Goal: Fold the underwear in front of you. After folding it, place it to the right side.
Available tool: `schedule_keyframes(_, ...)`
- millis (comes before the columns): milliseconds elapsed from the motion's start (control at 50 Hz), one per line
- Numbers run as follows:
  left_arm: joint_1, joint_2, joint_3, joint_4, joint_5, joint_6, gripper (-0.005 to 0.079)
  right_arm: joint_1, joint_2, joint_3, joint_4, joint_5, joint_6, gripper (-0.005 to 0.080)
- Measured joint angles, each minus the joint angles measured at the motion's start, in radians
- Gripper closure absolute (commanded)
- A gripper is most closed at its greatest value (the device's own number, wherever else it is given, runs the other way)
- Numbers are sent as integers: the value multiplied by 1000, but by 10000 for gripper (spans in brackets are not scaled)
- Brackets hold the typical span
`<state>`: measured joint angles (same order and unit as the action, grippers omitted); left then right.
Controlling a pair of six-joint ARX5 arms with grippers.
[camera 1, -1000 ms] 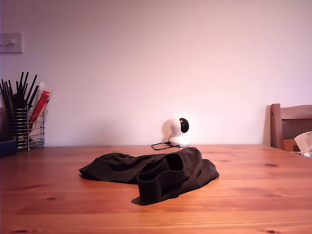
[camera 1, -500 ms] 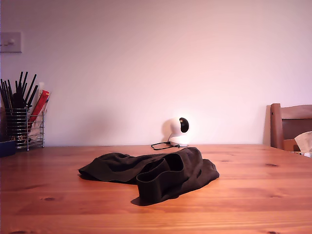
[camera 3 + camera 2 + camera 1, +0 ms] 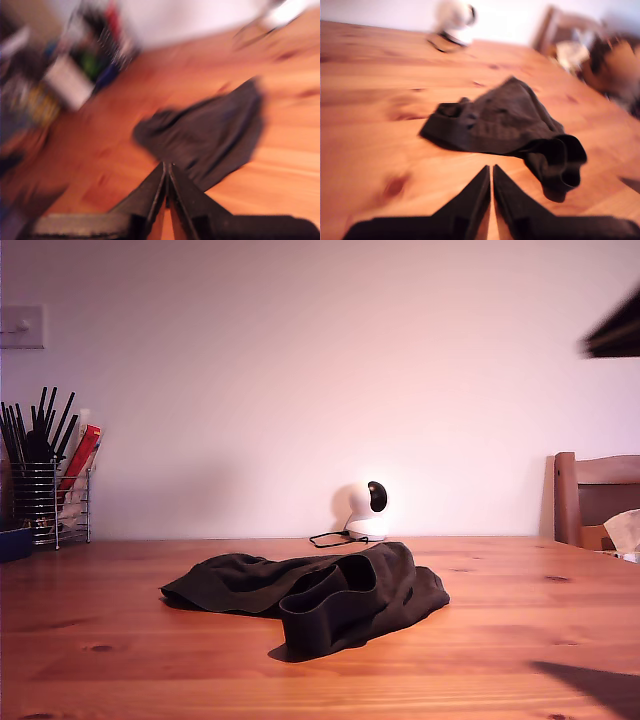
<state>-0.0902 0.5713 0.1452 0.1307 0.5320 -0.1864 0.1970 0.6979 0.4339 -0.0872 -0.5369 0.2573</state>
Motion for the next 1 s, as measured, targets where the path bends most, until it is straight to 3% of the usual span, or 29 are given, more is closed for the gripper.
schedule_keyframes(260,-54,351,165,19,56,144,761,136,277,96,0,-2,-29,739)
schedule_keyframes(520,-114,676,386,23,89,239,761,212,494,185,-1,-2,-47,587)
schedule_keyframes(700,-171,883,501,23,98,267,762,239,621,268,-1,-2,-48,420)
schedule_keyframes(1000,-230,1127,702,20,99,295,762,284,807,399,-80,7,-79,414)
